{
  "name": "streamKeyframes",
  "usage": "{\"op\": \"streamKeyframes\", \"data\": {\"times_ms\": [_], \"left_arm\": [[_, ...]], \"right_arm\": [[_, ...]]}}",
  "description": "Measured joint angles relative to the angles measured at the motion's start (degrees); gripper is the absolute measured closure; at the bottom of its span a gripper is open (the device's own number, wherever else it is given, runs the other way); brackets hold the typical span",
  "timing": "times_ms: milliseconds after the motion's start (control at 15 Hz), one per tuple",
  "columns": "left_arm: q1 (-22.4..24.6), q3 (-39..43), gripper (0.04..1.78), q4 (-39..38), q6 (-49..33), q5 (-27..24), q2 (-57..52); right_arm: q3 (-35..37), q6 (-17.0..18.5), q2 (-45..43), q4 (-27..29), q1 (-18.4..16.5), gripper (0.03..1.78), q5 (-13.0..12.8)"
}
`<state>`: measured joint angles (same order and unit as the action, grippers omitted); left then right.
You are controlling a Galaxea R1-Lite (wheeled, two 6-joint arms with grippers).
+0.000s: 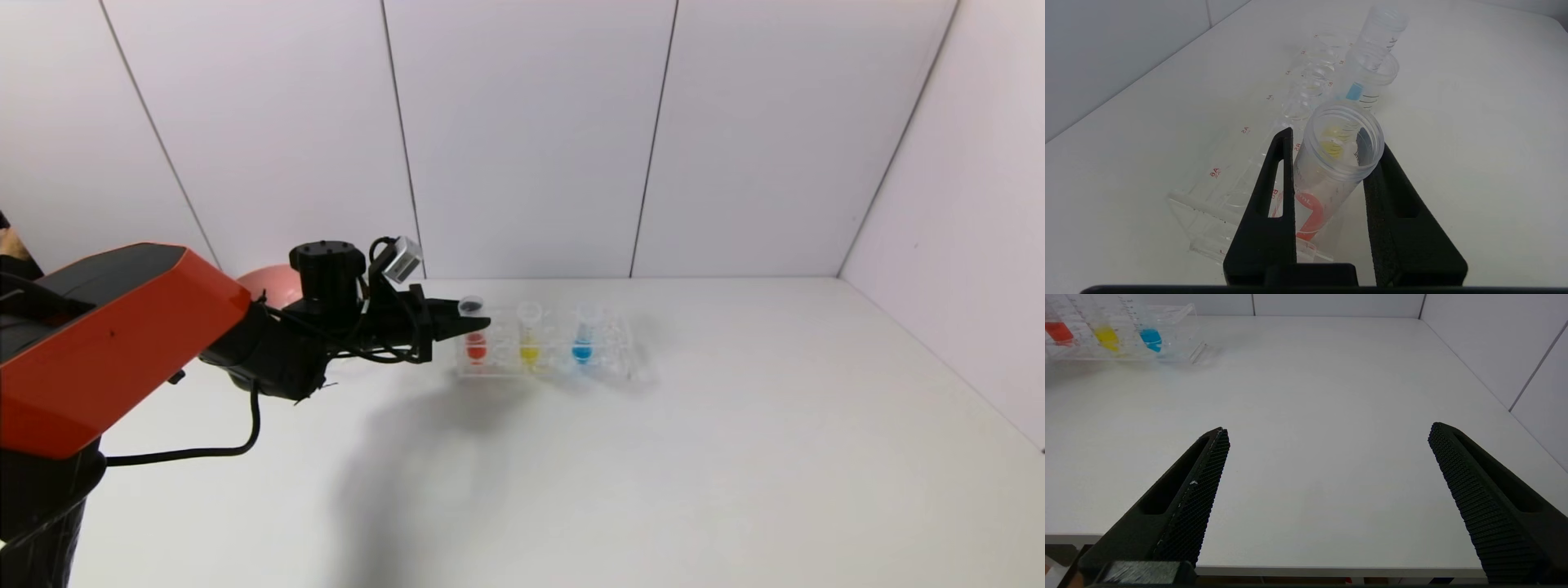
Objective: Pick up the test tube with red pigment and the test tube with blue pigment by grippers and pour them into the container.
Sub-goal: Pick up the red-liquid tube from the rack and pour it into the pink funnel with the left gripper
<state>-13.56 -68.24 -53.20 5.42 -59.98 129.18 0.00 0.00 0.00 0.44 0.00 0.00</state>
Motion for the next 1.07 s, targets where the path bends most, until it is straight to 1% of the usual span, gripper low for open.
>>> {"op": "streamKeyframes", "data": {"times_ms": [267,800,1067], "left_arm": [[0.0,-0.91,1.32,0.52,-0.41,0.02,-1.34],[0.13,-4.77,1.32,5.52,-0.5,0.02,-4.6],[0.26,-5.21,1.32,7.78,-0.55,0.44,-7.46]], "right_arm": [[0.0,0.0,0.0,0.0,0.0,0.04,0.0],[0.0,0.0,0.0,0.0,0.0,0.04,0.0],[0.0,0.0,0.0,0.0,0.0,0.04,0.0]]}}
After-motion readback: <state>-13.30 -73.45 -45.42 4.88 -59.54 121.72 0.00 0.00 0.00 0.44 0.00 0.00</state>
